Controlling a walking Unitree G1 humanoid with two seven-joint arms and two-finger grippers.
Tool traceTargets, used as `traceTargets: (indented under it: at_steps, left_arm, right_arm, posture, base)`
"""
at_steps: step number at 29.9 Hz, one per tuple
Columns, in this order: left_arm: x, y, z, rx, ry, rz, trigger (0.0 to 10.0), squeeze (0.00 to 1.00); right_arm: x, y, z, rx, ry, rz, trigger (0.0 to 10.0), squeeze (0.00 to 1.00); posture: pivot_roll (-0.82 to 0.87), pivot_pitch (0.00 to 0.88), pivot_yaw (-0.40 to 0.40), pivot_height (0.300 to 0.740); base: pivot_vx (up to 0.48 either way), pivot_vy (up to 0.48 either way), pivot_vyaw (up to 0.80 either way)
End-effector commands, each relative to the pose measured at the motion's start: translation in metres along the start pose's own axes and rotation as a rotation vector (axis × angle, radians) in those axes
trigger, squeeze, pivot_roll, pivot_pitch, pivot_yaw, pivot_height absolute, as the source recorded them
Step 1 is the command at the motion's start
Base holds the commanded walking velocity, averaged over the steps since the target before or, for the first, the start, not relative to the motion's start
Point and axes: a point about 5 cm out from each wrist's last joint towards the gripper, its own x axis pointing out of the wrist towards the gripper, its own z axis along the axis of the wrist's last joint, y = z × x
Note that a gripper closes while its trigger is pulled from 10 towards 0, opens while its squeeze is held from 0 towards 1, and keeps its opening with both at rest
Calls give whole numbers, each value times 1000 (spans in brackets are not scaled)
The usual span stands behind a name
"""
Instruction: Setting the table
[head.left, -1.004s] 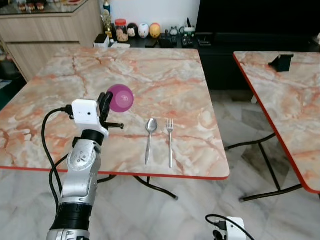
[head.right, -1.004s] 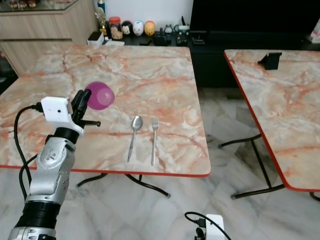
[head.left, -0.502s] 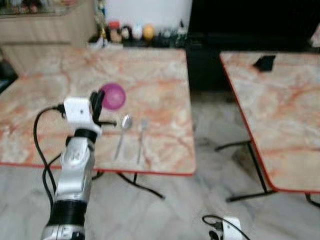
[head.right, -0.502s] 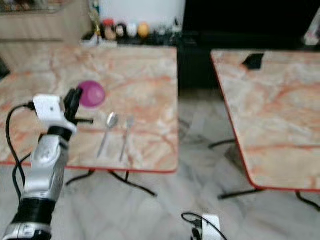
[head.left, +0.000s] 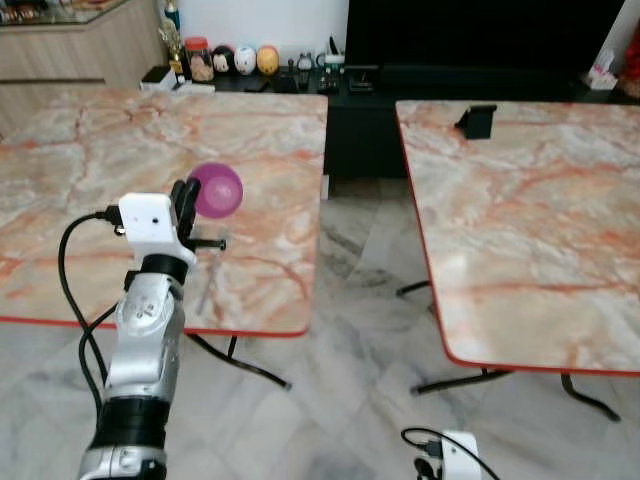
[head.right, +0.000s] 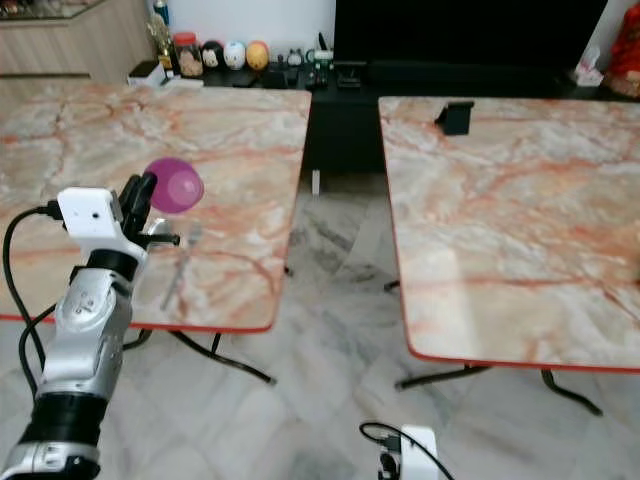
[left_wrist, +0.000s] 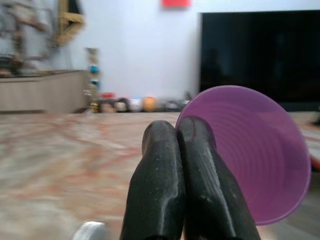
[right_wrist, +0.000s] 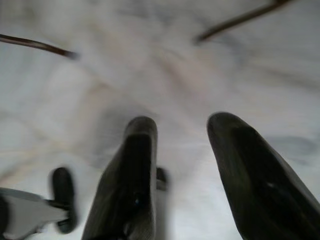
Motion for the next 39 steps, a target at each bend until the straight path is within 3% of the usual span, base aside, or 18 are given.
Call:
traceTargets:
  at_steps: [1,39]
  left_arm:
    - [3,6,6,18,-24,13,10000,0]
    - [5,9,9,21,-28,26,10000,0]
  right_arm:
    - [1,2,1,9,-1,3,10000,0]
    - [1,2,2,1,2,5,10000,0]
  posture:
    - [59,0,-13,740]
    - [66,0,-17,740]
  base:
    - [0,-352,0]
    - [0,-352,0]
